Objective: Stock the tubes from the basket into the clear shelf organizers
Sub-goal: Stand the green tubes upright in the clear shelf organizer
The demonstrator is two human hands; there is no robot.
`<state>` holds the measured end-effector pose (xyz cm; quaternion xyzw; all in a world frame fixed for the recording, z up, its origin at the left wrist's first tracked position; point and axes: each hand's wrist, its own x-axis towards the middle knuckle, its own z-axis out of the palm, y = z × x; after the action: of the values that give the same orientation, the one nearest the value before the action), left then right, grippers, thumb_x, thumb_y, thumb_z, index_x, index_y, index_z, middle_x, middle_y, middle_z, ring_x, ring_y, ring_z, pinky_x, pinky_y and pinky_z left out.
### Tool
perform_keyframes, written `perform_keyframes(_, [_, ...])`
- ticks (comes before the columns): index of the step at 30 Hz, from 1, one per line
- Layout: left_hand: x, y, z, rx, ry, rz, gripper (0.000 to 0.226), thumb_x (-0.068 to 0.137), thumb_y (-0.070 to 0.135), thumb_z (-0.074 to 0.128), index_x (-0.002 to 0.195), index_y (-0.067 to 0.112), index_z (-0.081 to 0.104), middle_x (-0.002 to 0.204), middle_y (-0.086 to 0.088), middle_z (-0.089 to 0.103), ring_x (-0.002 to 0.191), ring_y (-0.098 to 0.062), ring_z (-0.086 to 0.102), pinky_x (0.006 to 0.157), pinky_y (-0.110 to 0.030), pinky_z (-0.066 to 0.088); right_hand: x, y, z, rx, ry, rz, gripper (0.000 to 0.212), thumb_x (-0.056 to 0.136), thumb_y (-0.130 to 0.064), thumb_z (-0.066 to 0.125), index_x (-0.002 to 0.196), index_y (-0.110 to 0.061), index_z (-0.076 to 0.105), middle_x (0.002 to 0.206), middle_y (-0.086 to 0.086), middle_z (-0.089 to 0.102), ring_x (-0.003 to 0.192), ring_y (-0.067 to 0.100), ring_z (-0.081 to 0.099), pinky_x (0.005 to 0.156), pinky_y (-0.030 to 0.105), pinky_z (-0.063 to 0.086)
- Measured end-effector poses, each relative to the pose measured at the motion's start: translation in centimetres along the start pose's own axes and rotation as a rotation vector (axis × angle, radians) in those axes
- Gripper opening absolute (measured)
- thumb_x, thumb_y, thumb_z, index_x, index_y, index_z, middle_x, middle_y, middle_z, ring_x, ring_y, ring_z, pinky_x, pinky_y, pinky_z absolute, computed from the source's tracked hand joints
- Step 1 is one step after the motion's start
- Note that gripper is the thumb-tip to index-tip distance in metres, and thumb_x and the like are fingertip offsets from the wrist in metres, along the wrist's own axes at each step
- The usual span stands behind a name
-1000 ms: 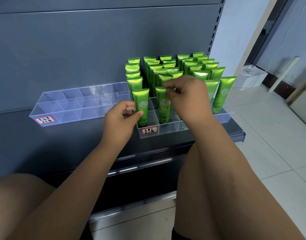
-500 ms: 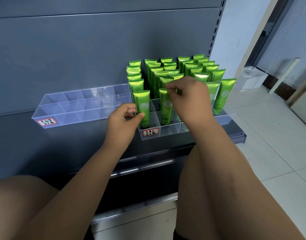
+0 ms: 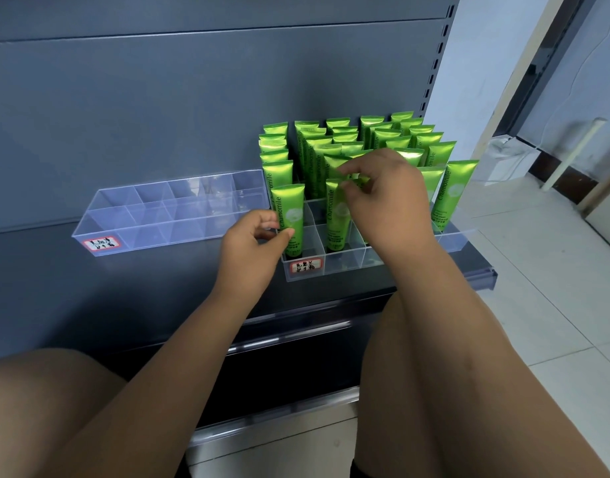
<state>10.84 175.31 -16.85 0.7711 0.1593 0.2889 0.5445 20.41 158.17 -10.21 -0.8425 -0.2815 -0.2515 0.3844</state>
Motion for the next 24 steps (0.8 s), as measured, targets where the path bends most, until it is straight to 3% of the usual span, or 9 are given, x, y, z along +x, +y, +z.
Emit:
perform_keyframes(7, [-0.2,0.2,-0.1,0.006,-0.009,-0.017,0.02,0.088,0.018,0.078,0.105,0.019,0.068,0.098,0.009,0.067,0.093,-0.007,0.065,0.074,-0.005,0.047,0.0,-0.4,-0.9,0.006,0.052,0.013,0.018,0.086,-0.02,0.067,0.101,-0.024,0.076,0.106,-0.005,0.065,0.073,0.01,0.053,0.069,0.028,0.046])
perform_keyframes(12, [0.0,1.6,-1.1,0.056,0.084,-0.068,0.023,0.09,0.037,0.075,0.107,0.023,0.069,0.096,0.013,0.069,0.092,-0.005,0.064,0.081,-0.021,0.05,1.9,-1.8,-3.0,-0.049,0.1,-0.054,0.019,0.086,-0.023,0.065,0.1,-0.025,0.077,0.095,-0.01,0.063,0.081,0.009,0.055,0.07,0.026,0.041])
perform_keyframes(17, [1.9,6.4,-3.5,0.207,0.191,0.203,0.012,0.095,0.03,0.068,0.101,0.02,0.071,0.093,0.013,0.071,0.09,0.001,0.065,0.078,-0.014,0.048,7.9,-2.1,-4.7,-0.215,-0.16,-0.109,0.02,0.082,-0.021,0.06,0.088,-0.021,0.079,0.09,-0.001,0.076,0.084,0.023,0.068,0.078,0.036,0.056])
perform_keyframes(21, [5.8,9.8,-2.2,0.285,0.061,0.36,0.009,0.091,0.019,0.066,0.093,0.02,0.075,0.086,0.014,0.072,0.081,-0.004,0.067,0.077,-0.02,0.051,11.5,-1.8,-3.9,-0.449,-0.383,-0.14,0.024,0.08,-0.024,0.055,0.085,-0.012,0.076,0.091,0.009,0.073,0.086,0.033,0.067,0.079,0.04,0.058])
perform_keyframes(24, [8.9,9.9,0.0,0.384,-0.115,0.388,0.009,0.085,0.024,0.067,0.087,0.023,0.076,0.08,0.009,0.071,0.064,-0.004,0.058,0.072,-0.025,0.05,11.4,-0.9,-2.9,-0.414,-0.407,-0.176,0.024,0.082,-0.026,0.058,0.086,-0.012,0.077,0.09,0.011,0.072,0.086,0.034,0.066,0.079,0.039,0.057])
